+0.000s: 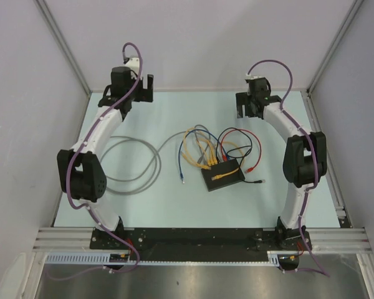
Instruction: Pull the plug from the switch port
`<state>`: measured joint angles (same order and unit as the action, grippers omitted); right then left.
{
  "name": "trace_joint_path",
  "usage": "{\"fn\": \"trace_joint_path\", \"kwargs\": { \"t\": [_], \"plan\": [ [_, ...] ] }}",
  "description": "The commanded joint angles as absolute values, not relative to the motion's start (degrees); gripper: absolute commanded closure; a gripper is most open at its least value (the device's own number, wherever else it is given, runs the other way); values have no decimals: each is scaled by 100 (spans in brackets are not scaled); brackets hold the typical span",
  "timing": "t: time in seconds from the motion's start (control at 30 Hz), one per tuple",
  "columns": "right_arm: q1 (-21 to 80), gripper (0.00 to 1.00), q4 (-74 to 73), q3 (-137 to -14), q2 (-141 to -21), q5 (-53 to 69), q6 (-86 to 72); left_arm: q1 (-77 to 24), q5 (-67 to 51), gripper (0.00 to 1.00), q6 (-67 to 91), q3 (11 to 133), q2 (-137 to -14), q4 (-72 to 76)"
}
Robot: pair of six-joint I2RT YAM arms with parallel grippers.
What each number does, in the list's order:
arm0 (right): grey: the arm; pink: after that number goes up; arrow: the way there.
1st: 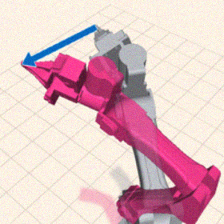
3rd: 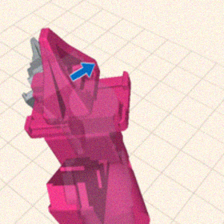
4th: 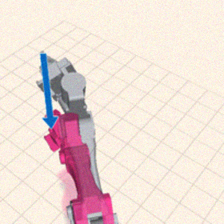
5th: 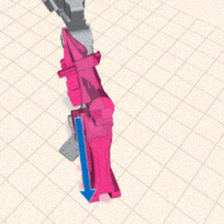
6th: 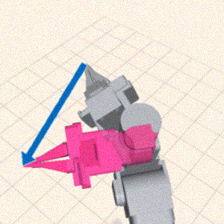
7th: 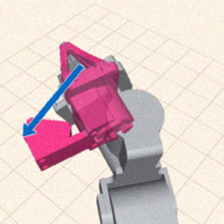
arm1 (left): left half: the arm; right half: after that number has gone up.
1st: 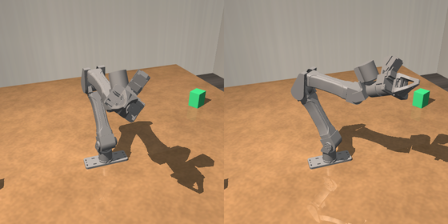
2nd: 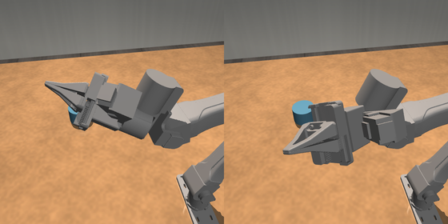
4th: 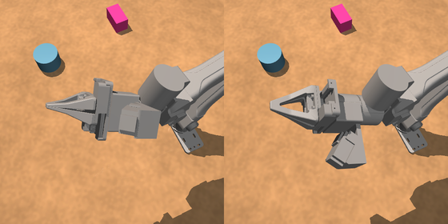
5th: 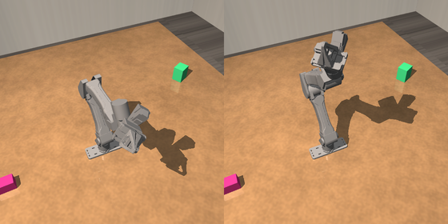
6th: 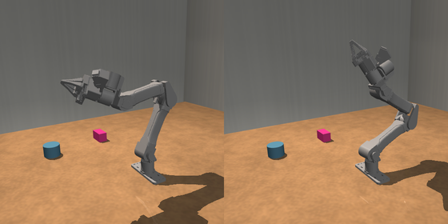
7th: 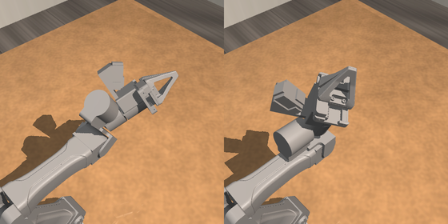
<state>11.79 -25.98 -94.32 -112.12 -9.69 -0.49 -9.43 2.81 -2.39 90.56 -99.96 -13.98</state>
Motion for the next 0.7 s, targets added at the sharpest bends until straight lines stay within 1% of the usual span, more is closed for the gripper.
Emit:
{"fn": "trace_joint_path", "kwargs": {
  "t": [0.0,0.07,0.1,0.17,0.23,0.27,0.3,0.37,0.47,0.53,0.67],
  "plan": [
    [1186,10,-2935,-9808,-11206,-374,-9,-949,-165,1,-106,9106,-9870,-1458],
    [1222,12,-3197,-9905,-11224,260,622,-958,-544,0,-106,8949,-9800,-1520],
    [1256,12,-3295,-9957,-11206,768,876,-958,-684,0,-97,8869,-9774,-1581],
    [1353,12,-3427,-9914,-11180,1054,1333,-975,-1202,1,-184,8589,-9677,-1678],
    [1415,12,-3498,-9879,-11171,1029,1432,-993,-1746,4,-657,8403,-9616,-1879],
    [1450,12,-3559,-9862,-11171,976,1441,-1011,-2280,5,-929,8246,-9554,-1985],
    [1450,12,-3577,-9827,-11162,906,1433,-1028,-2485,5,-1593,8175,-9545,-2117],
    [1407,12,-3612,-9651,-11066,862,1424,-1089,-2732,7,-2578,8165,-9597,-2801],
    [1327,12,-3682,-9317,-10873,844,1389,-1116,-2847,8,-3267,8314,-9712,-3600],
    [1222,13,-3753,-9011,-10741,861,1345,-1125,-2988,11,-3322,8454,-9843,-3805],
    [1178,14,-3832,-8552,-10372,940,1494,-1335,-3252,14,-3050,8622,-10063,-3954]
  ]
}}
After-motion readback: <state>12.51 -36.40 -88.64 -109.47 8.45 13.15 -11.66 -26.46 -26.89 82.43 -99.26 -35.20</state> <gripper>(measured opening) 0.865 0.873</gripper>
